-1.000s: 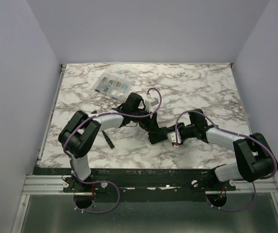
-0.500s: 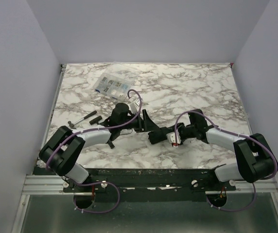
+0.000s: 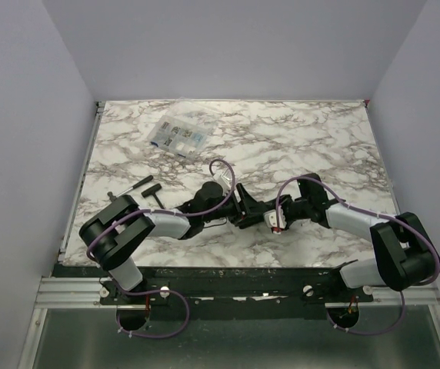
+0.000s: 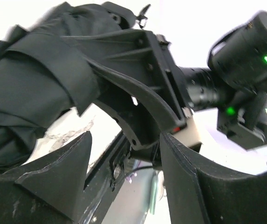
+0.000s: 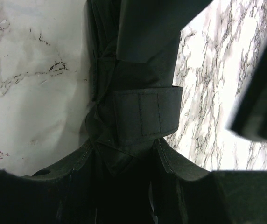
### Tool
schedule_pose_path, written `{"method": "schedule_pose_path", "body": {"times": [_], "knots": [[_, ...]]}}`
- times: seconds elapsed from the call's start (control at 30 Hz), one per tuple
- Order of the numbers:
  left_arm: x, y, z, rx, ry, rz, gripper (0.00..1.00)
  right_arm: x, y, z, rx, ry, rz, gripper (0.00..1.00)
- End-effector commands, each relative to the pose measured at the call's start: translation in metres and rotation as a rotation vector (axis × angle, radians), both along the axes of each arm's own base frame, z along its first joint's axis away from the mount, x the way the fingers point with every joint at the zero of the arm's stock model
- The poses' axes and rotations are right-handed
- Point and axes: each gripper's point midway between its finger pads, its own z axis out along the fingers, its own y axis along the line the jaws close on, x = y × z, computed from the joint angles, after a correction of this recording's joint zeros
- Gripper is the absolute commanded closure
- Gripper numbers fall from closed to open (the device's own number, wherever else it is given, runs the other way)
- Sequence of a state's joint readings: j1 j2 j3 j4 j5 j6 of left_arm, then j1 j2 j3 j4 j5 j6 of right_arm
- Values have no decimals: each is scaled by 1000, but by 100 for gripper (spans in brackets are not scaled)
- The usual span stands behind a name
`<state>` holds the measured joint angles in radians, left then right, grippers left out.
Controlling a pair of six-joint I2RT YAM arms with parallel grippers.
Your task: Put away the umbrella
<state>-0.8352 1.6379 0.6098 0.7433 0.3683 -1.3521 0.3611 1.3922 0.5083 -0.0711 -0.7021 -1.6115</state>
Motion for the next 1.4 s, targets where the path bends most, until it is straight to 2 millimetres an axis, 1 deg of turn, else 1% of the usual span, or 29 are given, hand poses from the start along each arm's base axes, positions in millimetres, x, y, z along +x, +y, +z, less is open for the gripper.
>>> {"method": "schedule_pose_path", "body": {"times": [0.0, 0.2, 0.33, 0.4, 0.5, 0.7, 0.8, 0.9, 0.97, 1.1, 1.3, 1.37], "knots": [[19, 6, -20, 81, 90, 175, 40, -37, -32, -46, -160, 175, -76, 88], [27, -5, -32, 91, 127, 210, 44, -37, -30, -46, -158, 172, -71, 89], [25, -16, -35, 95, 138, 185, 45, -37, -30, -46, -160, 174, -70, 88], [23, -18, -38, 107, 147, 183, 46, -36, -30, -46, -159, 173, -69, 89], [23, -17, -43, 119, 159, 202, 48, -36, -29, -46, -159, 176, -67, 89], [27, -7, -58, 168, 198, 268, 53, -37, -29, -46, -159, 181, -65, 89], [30, -5, -60, 173, 198, 289, 55, -37, -28, -46, -159, 182, -63, 89], [34, -8, -58, 153, 181, 296, 66, -37, -28, -46, -158, 181, -63, 89], [37, -13, -56, 130, 172, 291, 71, -37, -28, -46, -159, 182, -64, 89], [38, -17, -53, 109, 165, 283, 73, -38, -29, -47, -160, 184, -63, 89], [43, -8, -58, 108, 180, 330, 72, -39, -28, -46, -158, 183, -61, 89], [47, -6, -58, 99, 178, 345, 75, -39, -29, -46, -160, 184, -60, 89]]}}
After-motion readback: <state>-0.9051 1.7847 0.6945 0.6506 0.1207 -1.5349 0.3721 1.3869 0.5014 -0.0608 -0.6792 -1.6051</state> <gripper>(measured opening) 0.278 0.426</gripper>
